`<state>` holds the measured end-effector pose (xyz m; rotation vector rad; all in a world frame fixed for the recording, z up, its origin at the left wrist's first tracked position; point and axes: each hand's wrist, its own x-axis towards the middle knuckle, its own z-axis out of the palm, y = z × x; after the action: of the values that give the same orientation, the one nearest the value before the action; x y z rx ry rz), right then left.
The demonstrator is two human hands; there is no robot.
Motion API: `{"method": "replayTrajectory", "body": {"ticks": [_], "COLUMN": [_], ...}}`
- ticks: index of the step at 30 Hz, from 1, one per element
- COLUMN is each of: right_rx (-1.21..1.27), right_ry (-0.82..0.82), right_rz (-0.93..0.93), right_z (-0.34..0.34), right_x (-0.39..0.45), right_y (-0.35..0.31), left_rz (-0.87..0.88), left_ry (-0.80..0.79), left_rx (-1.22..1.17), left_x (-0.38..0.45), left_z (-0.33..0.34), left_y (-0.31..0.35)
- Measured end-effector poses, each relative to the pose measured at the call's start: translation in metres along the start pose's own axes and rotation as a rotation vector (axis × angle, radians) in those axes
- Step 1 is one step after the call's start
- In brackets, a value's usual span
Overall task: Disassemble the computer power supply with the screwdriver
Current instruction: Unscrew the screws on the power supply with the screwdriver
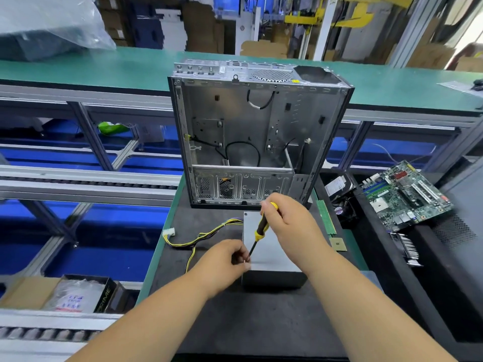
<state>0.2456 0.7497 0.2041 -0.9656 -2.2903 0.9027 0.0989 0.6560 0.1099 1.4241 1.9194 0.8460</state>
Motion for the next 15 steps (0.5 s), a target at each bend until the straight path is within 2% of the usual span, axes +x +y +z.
{"method": "replayTrajectory", "body": {"ticks": [3,8,15], "right_rx": [-0.188,-0.331,-0.273], "right_ry": [-0.032,-0.063,-0.073], "right_rz": [-0.01,-0.035,0.006], "right_z": [-0.004,-0.001,-0.001], "right_x": [0.002,0.003,-0.001], "right_y": [-0.006,-0.014,-0.011], "left_rz": [-0.062,-0.079,-0.104], "left_ry": [-0.022,-0.009,0.0], "left_rx": [-0.168,-0.235,-0.316], "left_x": [-0.003,-0.005,-0.004], "left_z": [0.002,0.005,0.007], "left_y": [-0.002,-0.002,-0.004]}}
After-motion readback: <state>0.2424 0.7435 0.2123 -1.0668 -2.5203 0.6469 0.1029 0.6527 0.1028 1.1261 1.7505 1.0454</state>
